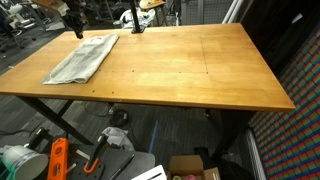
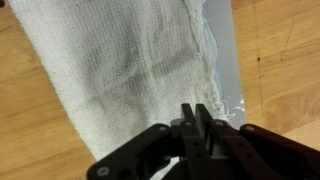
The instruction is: Fold the towel on the table
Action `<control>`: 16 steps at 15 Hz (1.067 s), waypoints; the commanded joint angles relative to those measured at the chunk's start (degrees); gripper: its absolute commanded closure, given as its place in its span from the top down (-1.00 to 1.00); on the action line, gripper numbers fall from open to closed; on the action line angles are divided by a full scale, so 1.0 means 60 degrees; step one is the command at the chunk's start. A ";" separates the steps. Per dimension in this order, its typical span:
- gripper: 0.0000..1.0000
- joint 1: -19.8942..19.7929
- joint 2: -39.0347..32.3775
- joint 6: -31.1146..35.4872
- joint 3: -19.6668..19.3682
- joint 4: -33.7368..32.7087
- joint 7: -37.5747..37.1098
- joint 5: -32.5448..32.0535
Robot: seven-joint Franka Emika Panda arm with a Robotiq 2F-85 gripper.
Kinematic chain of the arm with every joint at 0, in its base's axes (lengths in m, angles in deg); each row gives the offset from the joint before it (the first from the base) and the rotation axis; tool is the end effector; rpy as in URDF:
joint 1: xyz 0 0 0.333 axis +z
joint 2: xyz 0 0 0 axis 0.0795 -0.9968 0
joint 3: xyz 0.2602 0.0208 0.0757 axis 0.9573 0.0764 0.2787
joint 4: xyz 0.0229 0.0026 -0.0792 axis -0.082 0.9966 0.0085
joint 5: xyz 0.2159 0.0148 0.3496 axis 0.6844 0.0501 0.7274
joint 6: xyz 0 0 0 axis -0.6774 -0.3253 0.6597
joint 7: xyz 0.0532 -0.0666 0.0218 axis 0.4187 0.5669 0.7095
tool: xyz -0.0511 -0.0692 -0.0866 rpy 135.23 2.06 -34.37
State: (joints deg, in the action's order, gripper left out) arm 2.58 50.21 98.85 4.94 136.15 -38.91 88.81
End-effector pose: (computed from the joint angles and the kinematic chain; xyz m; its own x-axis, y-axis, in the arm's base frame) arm 0.6276 0.1460 0.2434 0.9763 -0.2153 -0.0226 -0.2147 -0.9499 -0.2272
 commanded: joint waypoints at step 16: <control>-0.76 0.1463 -0.3332 -0.1541 -0.0833 -0.5224 -0.3651 -0.1435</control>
State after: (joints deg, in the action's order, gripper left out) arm 10.85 34.78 92.59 1.42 112.28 -58.15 81.64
